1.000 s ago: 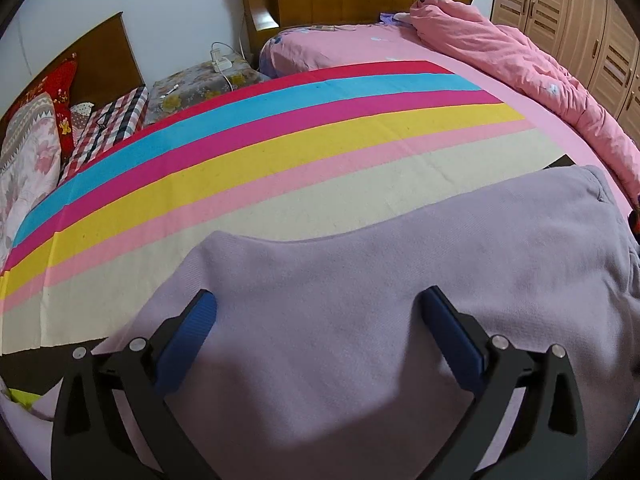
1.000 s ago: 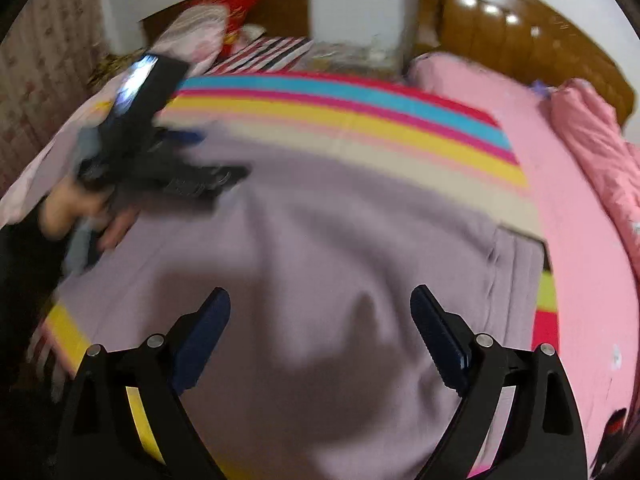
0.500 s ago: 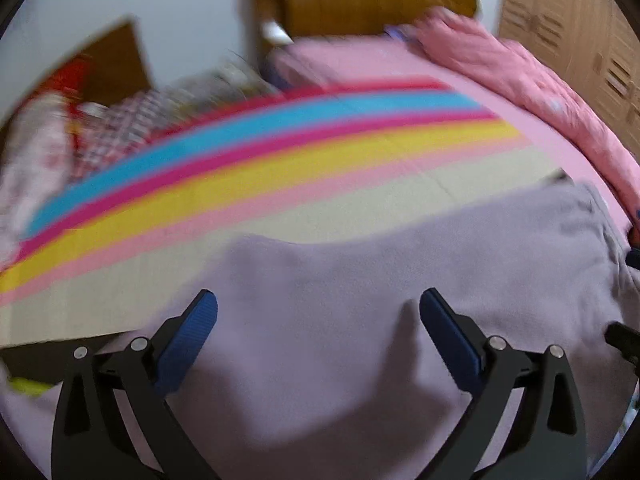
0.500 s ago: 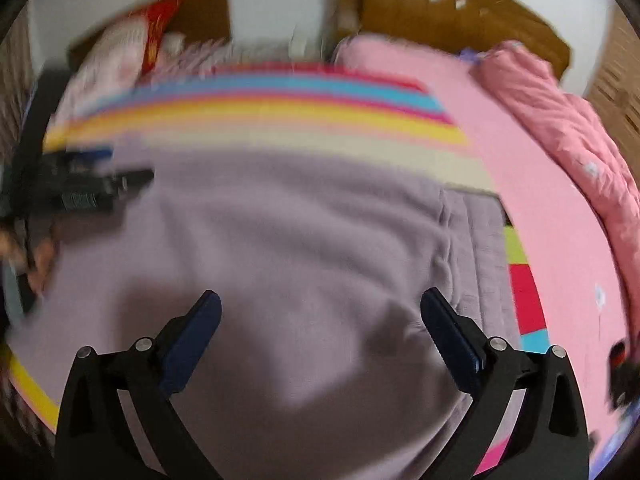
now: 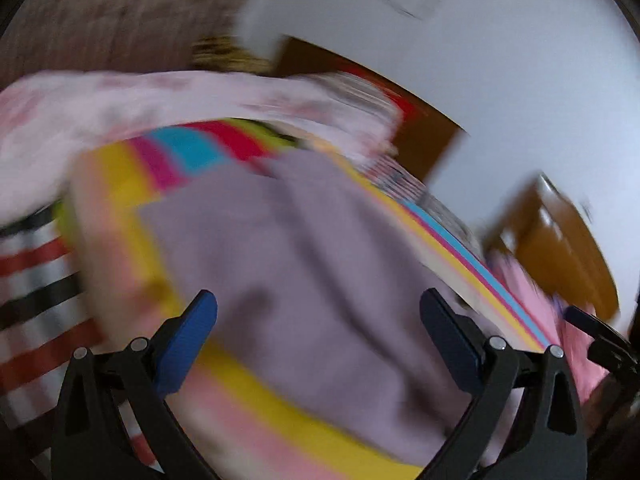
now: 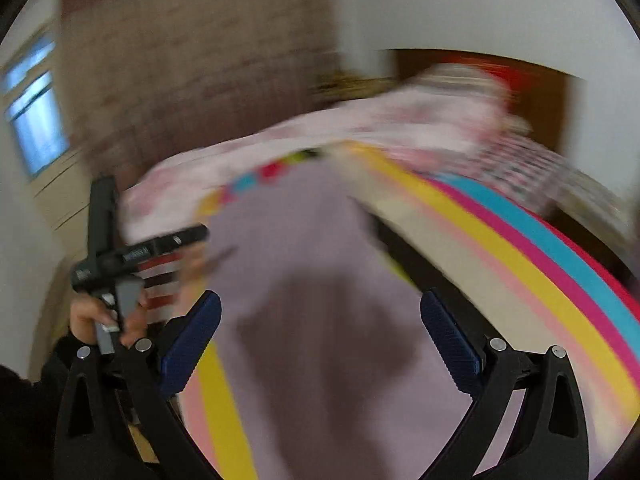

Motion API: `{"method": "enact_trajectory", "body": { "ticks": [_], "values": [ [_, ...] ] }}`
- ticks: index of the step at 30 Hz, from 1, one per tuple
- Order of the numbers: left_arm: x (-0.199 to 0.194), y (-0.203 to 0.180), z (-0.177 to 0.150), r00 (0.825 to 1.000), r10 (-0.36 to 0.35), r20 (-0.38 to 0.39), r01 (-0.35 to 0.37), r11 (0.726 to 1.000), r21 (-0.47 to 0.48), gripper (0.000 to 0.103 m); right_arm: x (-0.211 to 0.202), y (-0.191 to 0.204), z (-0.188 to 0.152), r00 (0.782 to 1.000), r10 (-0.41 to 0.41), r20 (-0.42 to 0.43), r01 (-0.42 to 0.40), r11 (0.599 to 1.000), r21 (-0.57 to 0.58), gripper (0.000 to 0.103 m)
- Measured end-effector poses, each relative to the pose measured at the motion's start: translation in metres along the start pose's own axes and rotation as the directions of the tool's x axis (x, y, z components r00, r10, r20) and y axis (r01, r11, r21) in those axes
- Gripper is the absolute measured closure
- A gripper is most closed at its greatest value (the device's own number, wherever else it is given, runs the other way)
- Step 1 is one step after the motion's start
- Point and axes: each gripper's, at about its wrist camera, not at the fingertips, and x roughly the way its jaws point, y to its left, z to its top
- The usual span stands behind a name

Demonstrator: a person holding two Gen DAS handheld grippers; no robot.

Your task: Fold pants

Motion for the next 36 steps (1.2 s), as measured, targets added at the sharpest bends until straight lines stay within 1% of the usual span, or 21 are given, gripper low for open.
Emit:
{"method": "enact_trajectory", "body": {
  "ticks": [2,3,4,5,7,11,13,16,17,19,21,23,24,25,26,27,28,30,32,34,36],
  "values": [
    [0.002,0.028,0.006,0.999,0.051,-0.009,-0.051,0.997,-0.058,0.002,0.065,0.025,0.045,0.99,0.119,-0.071,-0.124,0.989,-0.08,0.006],
    [0.006,0.037,0.008,0.998,0.064,-0.022,-0.065,0.995,-0.075,0.002,0.097,0.037,0.064,0.979,0.171,-0.111,-0.183,0.977,-0.106,0.01],
    [0.012,0.047,0.009,0.997,0.068,-0.043,-0.072,0.993,-0.099,0.002,0.12,0.043,0.078,0.97,0.201,-0.134,-0.218,0.968,-0.124,0.019],
    [0.015,0.055,0.01,0.996,0.066,-0.053,-0.072,0.991,-0.115,0.002,0.156,0.056,0.097,0.955,0.243,-0.172,-0.27,0.95,-0.157,0.023],
    [0.025,0.063,0.009,0.997,0.05,-0.063,-0.059,0.987,-0.148,0.002,0.206,0.07,0.12,0.936,0.277,-0.217,-0.318,0.93,-0.186,0.03],
    [0.035,0.082,0.017,0.999,0.032,-0.036,-0.037,0.986,-0.163,0.002,0.281,0.078,0.146,0.916,0.286,-0.282,-0.35,0.913,-0.209,0.039],
    [0.045,0.083,0.023,0.999,0.033,-0.036,-0.038,0.988,-0.15,0.003,0.304,0.082,0.15,0.908,0.269,-0.321,-0.347,0.912,-0.219,0.044],
    [0.062,0.087,0.036,0.997,0.066,-0.049,-0.073,0.986,-0.15,0.005,0.341,0.078,0.158,0.906,0.186,-0.38,-0.294,0.924,-0.247,0.048],
    [0.068,0.091,0.038,0.995,0.084,-0.058,-0.092,0.982,-0.164,0.005,0.347,0.071,0.156,0.902,0.168,-0.397,-0.28,0.928,-0.244,0.054],
    [0.076,0.099,0.04,0.995,0.071,-0.068,-0.084,0.976,-0.201,0.005,0.342,0.061,0.146,0.895,0.199,-0.399,-0.313,0.917,-0.246,0.057],
    [0.083,0.102,0.039,0.995,0.075,-0.07,-0.088,0.976,-0.197,0.008,0.34,0.056,0.137,0.879,0.235,-0.414,-0.355,0.903,-0.242,0.061],
    [0.087,0.097,0.039,0.992,0.107,-0.059,-0.115,0.981,-0.154,0.017,0.337,0.057,0.135,0.876,0.246,-0.416,-0.375,0.889,-0.264,0.066],
    [0.088,0.095,0.04,0.991,0.12,-0.053,-0.126,0.982,-0.138,0.022,0.338,0.058,0.136,0.876,0.245,-0.414,-0.377,0.885,-0.274,0.073],
    [0.088,0.095,0.042,0.99,0.131,-0.042,-0.136,0.983,-0.124,0.039,0.337,0.06,0.136,0.881,0.239,-0.408,-0.373,0.882,-0.289,0.082],
    [0.087,0.096,0.045,0.987,0.155,-0.038,-0.159,0.98,-0.122,0.071,0.334,0.061,0.137,0.89,0.23,-0.393,-0.362,0.882,-0.303,0.084],
    [0.086,0.099,0.048,0.985,0.167,-0.038,-0.171,0.977,-0.128,0.084,0.331,0.062,0.137,0.9,0.225,-0.374,-0.351,0.881,-0.316,0.087],
    [0.083,0.104,0.052,0.989,0.144,-0.037,-0.148,0.978,-0.144,0.094,0.329,0.063,0.137,0.907,0.217,-0.362,-0.341,0.882,-0.325,0.09],
    [0.073,0.105,0.061,0.995,0.098,-0.022,-0.1,0.985,-0.141,0.097,0.316,0.066,0.137,0.931,0.186,-0.315,-0.298,0.884,-0.359,0.092],
    [0.062,0.093,0.07,0.997,0.075,0.019,-0.073,0.994,-0.081,0.098,0.297,0.066,0.144,0.952,0.18,-0.248,-0.262,0.896,-0.358,0.093],
    [0.05,0.074,0.081,0.994,0.084,0.069,-0.084,0.996,-0.012,0.098,0.282,0.065,0.154,0.966,0.167,-0.196,-0.228,0.907,-0.354,0.093],
    [0.05,0.063,0.091,0.988,0.132,0.078,-0.134,0.991,0.027,0.098,0.277,0.064,0.164,0.973,0.156,-0.169,-0.206,0.918,-0.34,0.093]
  ]
}}
